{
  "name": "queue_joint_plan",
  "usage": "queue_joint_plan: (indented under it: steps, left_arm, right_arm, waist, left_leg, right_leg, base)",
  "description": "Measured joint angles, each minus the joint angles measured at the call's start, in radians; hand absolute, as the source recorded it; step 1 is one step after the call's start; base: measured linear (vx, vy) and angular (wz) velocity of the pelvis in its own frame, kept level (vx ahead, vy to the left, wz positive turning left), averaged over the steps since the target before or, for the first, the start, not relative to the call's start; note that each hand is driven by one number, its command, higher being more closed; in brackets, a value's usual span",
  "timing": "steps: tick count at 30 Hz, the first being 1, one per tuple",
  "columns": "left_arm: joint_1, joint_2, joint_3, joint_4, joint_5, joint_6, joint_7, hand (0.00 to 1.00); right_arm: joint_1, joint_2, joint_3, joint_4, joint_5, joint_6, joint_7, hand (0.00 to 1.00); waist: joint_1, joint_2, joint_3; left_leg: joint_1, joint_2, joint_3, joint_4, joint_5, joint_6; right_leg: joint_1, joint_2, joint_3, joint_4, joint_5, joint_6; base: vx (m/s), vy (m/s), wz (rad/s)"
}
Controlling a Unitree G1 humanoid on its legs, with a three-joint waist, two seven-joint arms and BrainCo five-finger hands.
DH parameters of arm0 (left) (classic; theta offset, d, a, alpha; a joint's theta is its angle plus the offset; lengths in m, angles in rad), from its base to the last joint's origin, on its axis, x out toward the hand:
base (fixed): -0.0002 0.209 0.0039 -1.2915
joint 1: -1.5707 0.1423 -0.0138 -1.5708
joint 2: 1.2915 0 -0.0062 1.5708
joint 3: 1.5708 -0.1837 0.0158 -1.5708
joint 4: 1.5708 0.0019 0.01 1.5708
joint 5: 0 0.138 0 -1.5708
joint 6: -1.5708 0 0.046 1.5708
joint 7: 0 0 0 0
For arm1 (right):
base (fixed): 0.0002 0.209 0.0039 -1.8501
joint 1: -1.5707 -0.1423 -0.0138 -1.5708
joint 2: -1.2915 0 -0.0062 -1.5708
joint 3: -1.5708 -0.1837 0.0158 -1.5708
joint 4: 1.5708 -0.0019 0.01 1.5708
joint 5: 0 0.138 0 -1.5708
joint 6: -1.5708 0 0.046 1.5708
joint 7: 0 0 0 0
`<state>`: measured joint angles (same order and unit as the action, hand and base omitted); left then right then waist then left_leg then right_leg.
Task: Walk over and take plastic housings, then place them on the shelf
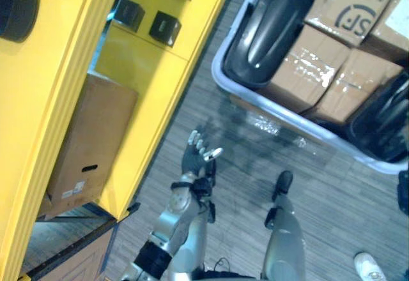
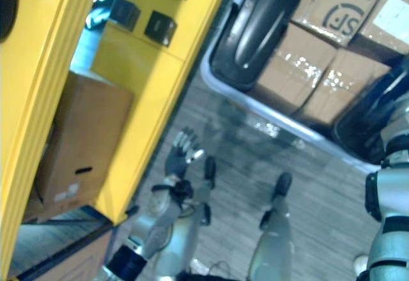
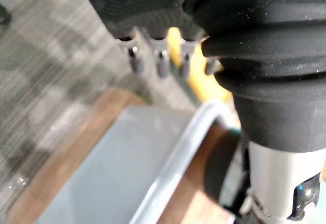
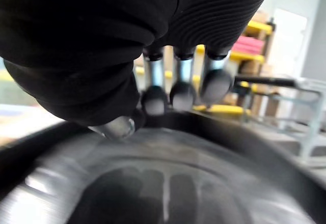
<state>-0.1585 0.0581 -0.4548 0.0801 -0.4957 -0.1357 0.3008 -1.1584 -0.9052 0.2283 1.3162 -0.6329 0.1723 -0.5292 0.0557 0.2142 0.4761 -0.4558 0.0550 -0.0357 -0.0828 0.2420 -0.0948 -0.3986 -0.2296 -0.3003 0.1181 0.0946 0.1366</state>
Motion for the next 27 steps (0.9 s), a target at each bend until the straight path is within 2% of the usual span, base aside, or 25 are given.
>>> queue_joint_plan:
  steps: [5,7,9,10,11,13,14,16,17,19,21,23,27]
  left_arm:
    - [0.000,-0.028,0.000,-0.001,0.000,0.000,0.003,0.00]
    - [0.000,-0.030,0.000,-0.001,0.000,0.001,0.004,0.00]
    - [0.001,-0.030,0.005,0.000,0.000,0.002,0.012,0.00]
    - [0.002,-0.028,0.012,0.001,0.000,0.003,0.022,0.00]
    - [0.002,-0.028,0.014,0.001,0.000,0.003,0.028,0.00]
    - [0.003,-0.024,0.044,0.001,0.000,0.002,0.044,0.00]
    - [0.007,-0.023,0.050,0.001,0.000,0.002,0.046,0.00]
    - [0.018,-0.009,0.086,0.002,0.000,0.003,0.049,0.00]
    - [0.028,0.003,0.103,0.001,0.000,0.003,0.050,0.00]
    - [0.052,0.018,0.130,0.001,0.001,0.004,0.050,0.00]
    - [0.077,0.023,0.150,0.000,0.002,0.004,0.052,0.00]
    - [0.101,0.023,0.159,-0.002,0.004,0.005,0.053,0.00]
    - [0.134,0.017,0.158,-0.005,0.004,0.005,0.054,0.00]
  right_arm:
    - [-0.023,0.000,-0.012,-0.028,0.043,0.003,-0.046,0.00]
    - [0.010,0.002,-0.073,-0.127,0.061,0.010,-0.067,0.00]
    - [0.120,0.022,-0.191,-0.370,0.070,0.027,-0.121,0.00]
    - [0.203,0.062,-0.269,-0.539,0.070,0.034,-0.153,0.00]
    - [0.242,0.088,-0.301,-0.616,0.069,0.036,-0.171,0.00]
    - [0.413,0.222,-0.409,-0.883,0.068,0.040,-0.223,0.00]
    - [0.455,0.262,-0.428,-0.937,0.068,0.039,-0.233,0.00]
    - [0.619,0.408,-0.485,-1.116,0.068,0.037,-0.251,0.00]
    - [0.726,0.494,-0.505,-1.209,0.069,0.024,-0.259,0.00]
    - [0.898,0.631,-0.516,-1.332,0.069,-0.001,-0.260,0.00]
    - [1.016,0.729,-0.516,-1.401,0.070,-0.020,-0.260,0.00]
    - [1.088,0.804,-0.514,-1.419,0.093,-0.049,-0.256,0.00]
    - [1.101,0.869,-0.516,-1.400,0.192,-0.074,-0.252,0.00]
  waist:
    - [0.013,0.002,0.001]
    - [0.012,0.002,0.001]
    - [0.005,0.002,0.001]
    - [-0.006,0.000,0.002]
    - [-0.013,-0.003,0.004]
    - [-0.028,-0.026,0.009]
    - [-0.033,-0.036,0.006]
    - [-0.052,-0.078,0.005]
    - [-0.071,-0.100,0.003]
    - [-0.085,-0.138,0.003]
    - [-0.101,-0.152,0.000]
    - [-0.102,-0.162,0.001]
    - [-0.103,-0.162,0.001]
  left_leg:
    - [0.002,-0.005,-0.027,0.000,0.010,0.000]
    - [0.002,-0.005,-0.031,0.000,0.010,0.000]
    - [0.013,-0.002,-0.030,0.000,0.010,0.000]
    - [0.024,0.001,-0.028,0.000,0.010,-0.001]
    - [0.030,0.002,-0.025,0.000,0.010,-0.001]
    - [0.055,0.010,-0.006,0.000,0.005,-0.002]
    - [0.058,0.012,-0.003,0.000,0.003,-0.003]
    - [0.075,0.014,0.022,0.000,-0.004,-0.003]
    - [0.083,0.016,0.034,0.000,-0.010,-0.002]
    - [0.109,0.017,0.070,0.000,-0.024,0.002]
    - [0.125,0.015,0.093,0.000,-0.037,0.002]
    - [0.138,0.016,0.130,0.000,-0.048,0.004]
    - [0.139,0.024,0.157,0.000,-0.052,0.002]
  right_leg:
    - [0.002,-0.006,-0.023,0.037,-0.021,-0.010]
    - [0.003,-0.005,-0.025,0.041,-0.024,-0.012]
    - [0.013,-0.005,-0.025,0.040,-0.026,-0.014]
    - [0.024,-0.004,-0.024,0.039,-0.027,-0.012]
    - [0.031,-0.004,-0.023,0.036,-0.026,-0.012]
    - [0.053,0.005,-0.003,0.019,-0.022,-0.005]
    - [0.053,0.007,0.001,0.016,-0.022,-0.004]
    - [0.056,0.010,0.017,0.010,-0.016,-0.002]
    - [0.058,0.011,0.030,0.007,-0.015,0.000]
    - [0.072,0.012,0.057,-0.017,-0.009,0.002]
    - [0.085,0.012,0.077,-0.041,0.001,0.002]
    - [0.085,0.014,0.112,-0.066,0.013,0.002]
    - [0.083,0.025,0.134,-0.102,0.035,0.002]
  base:
    - [-0.02,-0.037,0.13]
    - [-0.04,-0.039,0.06]
    - [-0.03,-0.054,-0.01]
    - [-0.01,-0.054,-0.03]
    - [0.00,-0.055,-0.10]
    - [0.01,-0.053,-0.19]
    - [0.01,-0.060,-0.22]
    - [0.01,-0.054,-0.30]
    - [0.02,-0.036,-0.36]
    - [0.02,-0.027,-0.39]
    - [0.02,-0.018,-0.36]
    - [0.01,-0.018,-0.44]
    - [0.00,-0.035,-0.26]
